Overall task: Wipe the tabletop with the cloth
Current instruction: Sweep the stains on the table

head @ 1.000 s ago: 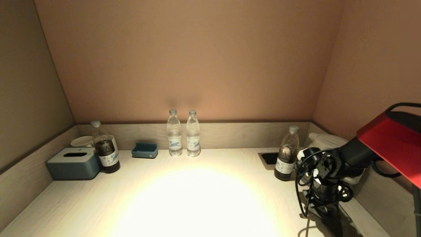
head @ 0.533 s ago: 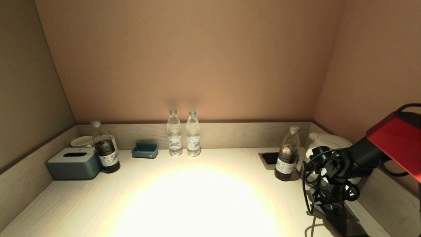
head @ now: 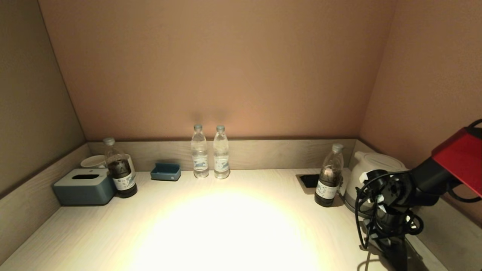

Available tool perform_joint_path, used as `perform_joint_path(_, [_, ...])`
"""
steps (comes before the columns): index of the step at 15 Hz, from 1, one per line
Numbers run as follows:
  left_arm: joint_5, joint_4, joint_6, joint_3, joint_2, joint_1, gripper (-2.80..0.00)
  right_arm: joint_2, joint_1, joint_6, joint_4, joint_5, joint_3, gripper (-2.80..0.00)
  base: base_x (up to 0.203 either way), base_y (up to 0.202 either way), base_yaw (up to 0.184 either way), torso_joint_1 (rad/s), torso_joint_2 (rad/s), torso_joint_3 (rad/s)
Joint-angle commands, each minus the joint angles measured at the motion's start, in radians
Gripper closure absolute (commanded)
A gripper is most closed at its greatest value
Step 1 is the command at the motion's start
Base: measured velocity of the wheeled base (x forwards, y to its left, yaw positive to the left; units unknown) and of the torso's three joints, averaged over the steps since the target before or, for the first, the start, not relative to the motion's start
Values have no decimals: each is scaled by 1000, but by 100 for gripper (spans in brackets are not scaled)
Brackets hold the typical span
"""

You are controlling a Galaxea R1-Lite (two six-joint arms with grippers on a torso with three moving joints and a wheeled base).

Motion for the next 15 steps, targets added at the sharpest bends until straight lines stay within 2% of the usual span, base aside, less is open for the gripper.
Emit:
perform_joint_path(1, [0,0,0,0,0,0,0,-29,-14,-4,2,-3,18,0,0,0,0,0,0,0])
perform_joint_path(7, [0,0,0,0,0,0,0,-41,-76,-12,-1,1,72,0,0,0,0,0,0,0])
perform_joint_path(10, [0,0,0,0,0,0,0,-100,-83,-20,-50,27,185,0,0,0,0,0,0,0])
perform_joint_path(15, [0,0,0,0,0,0,0,-236,10,-27,-73,84,311,0,0,0,0,0,0,0])
